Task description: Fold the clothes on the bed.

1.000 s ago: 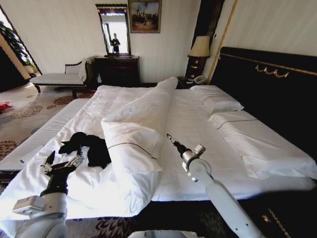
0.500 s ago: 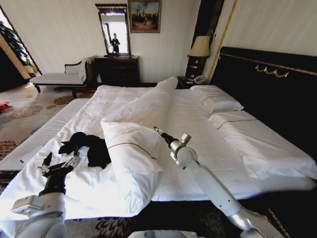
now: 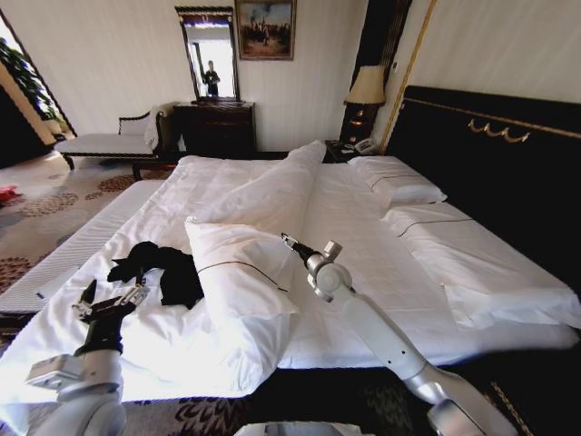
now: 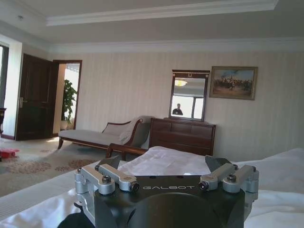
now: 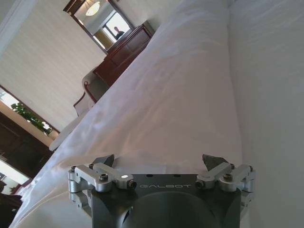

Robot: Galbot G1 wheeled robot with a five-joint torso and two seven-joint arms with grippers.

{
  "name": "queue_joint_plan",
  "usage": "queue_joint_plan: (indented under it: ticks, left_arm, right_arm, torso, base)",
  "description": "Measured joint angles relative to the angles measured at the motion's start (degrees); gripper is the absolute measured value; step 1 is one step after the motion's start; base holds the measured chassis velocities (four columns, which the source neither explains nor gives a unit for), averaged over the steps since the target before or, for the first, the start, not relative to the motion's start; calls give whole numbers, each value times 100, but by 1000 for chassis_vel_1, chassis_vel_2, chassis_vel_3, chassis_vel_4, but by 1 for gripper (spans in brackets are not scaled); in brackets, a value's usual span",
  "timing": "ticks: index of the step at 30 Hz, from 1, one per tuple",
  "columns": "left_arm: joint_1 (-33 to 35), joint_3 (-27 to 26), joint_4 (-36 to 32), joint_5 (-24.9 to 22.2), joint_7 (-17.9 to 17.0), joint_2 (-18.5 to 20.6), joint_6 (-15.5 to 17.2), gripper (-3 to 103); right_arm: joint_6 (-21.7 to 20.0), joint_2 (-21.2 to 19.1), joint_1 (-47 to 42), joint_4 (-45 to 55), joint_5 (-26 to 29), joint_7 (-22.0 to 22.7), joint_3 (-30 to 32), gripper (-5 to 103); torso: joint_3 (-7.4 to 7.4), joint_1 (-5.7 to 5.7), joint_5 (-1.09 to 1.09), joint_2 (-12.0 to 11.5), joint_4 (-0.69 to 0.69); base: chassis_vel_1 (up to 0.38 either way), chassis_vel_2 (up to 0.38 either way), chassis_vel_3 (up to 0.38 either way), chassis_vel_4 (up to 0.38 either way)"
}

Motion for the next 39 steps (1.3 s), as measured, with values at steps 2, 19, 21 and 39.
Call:
queue_joint_plan:
  ticks: [2,19,21,39]
  left_arm:
    - [-33,34,-116,-165,-61,-23,142,100]
    - [-150,-16,-6,-163,-86,0,179,100]
    - [-160,-18,13,-142,-86,3,168,100]
    - [-116,-134,35,-155,-84,32,92,100]
  right_arm:
    - [-1,102,27,2,91,-1,-58,100]
    - [295,505,225,-82,514,-357,-218,95]
    - [350,496,202,-62,503,-503,-267,93]
    - [487,523,215,-309,135,-606,-381,34]
  torso:
    - [0,0,0,0,0]
    - [0,0,-1,0,1]
    - [0,-1,0,0,0]
    - [0,-1,0,0,1]
  base:
    - [0,0,0,0]
    - [0,0,0,0]
    - [0,0,0,0]
    - [0,0,0,0]
